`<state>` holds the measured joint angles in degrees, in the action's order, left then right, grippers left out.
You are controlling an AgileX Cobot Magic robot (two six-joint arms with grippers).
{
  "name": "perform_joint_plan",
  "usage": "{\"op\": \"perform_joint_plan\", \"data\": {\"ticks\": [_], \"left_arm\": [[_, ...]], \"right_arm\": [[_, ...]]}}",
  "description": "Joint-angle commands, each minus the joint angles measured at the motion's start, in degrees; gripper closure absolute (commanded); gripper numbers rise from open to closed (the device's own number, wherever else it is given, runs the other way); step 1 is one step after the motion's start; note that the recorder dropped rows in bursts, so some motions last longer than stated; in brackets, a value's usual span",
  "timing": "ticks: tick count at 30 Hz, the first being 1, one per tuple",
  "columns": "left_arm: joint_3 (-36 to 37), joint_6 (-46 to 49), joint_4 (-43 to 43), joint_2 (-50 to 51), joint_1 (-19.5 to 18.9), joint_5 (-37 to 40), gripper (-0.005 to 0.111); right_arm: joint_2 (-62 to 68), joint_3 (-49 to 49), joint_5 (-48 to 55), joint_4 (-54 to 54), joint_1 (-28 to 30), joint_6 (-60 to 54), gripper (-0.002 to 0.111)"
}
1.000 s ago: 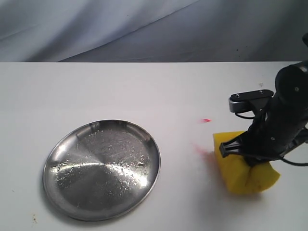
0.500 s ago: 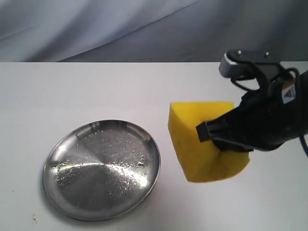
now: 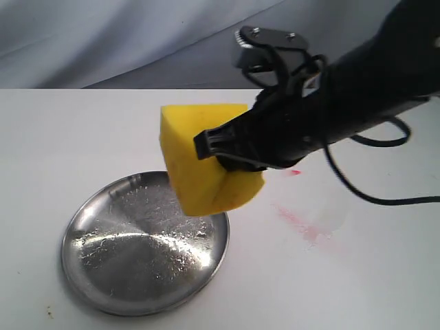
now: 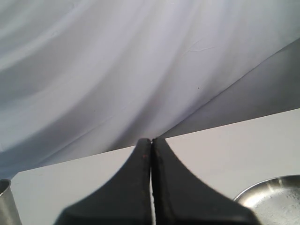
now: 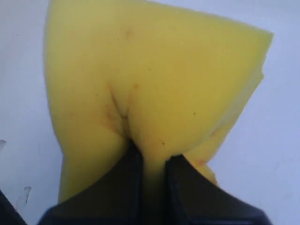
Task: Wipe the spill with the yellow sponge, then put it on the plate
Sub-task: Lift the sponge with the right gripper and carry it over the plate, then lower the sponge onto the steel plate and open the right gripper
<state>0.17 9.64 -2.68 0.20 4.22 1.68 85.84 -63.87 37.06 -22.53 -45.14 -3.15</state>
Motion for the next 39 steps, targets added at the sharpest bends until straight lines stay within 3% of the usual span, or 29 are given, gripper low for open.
{"op": "perform_joint_plan", "data": {"ticks": [1,4,7,13,15,20,23,25,26,31,39], "left_arm": [[-0.17,-0.52,0.25,-0.20,-0.25,-0.42,0.107],[-0.17,-0.52,0.25,-0.20,-0.25,-0.42,0.107],[-0.17,-0.52,0.25,-0.20,-0.25,-0.42,0.107],[-0.17,-0.52,0.25,-0.20,-0.25,-0.42,0.107],[-0.17,-0.52,0.25,-0.20,-0.25,-0.42,0.107],[-0.17,-0.52,0.25,-0.20,-0.25,-0.42,0.107],[-0.17,-0.52,0.25,-0.20,-0.25,-0.42,0.107],[-0.17,-0.52,0.25,-0.20,-0.25,-0.42,0.107],[-0.17,-0.52,0.25,-0.20,-0.25,-0.42,0.107],[-0.17,-0.52,0.25,-0.20,-0.25,-0.42,0.107],[-0.17,-0.52,0.25,-0.20,-0.25,-0.42,0.107]], "right_arm": [[7.45,-3.53,-6.64,-0.13,-3.57,-2.12,0.108],[12.26,-5.42,-9.60,-0.01,-5.39,-6.46,0.107],[16.19,-7.63,-9.58,-0.53,-6.17,-7.37,0.095],[20.61,-9.57,-6.45,-1.69,-6.28,-7.27,0.043],[20.25,-9.57,-5.72,-1.55,-6.28,-7.00,0.036],[17.00,-9.57,-4.82,-1.53,-6.28,-6.19,0.047],[13.31,-9.47,-3.43,0.34,-6.28,-4.30,0.072],[10.03,-8.05,-4.86,3.70,-6.28,-2.66,0.100],[8.15,-6.91,-6.75,4.60,-6.28,-1.26,0.108],[-1.20,2.55,-15.53,8.63,-6.28,4.12,0.108],[-10.80,11.33,-15.93,17.96,-6.28,9.46,0.108]]}}
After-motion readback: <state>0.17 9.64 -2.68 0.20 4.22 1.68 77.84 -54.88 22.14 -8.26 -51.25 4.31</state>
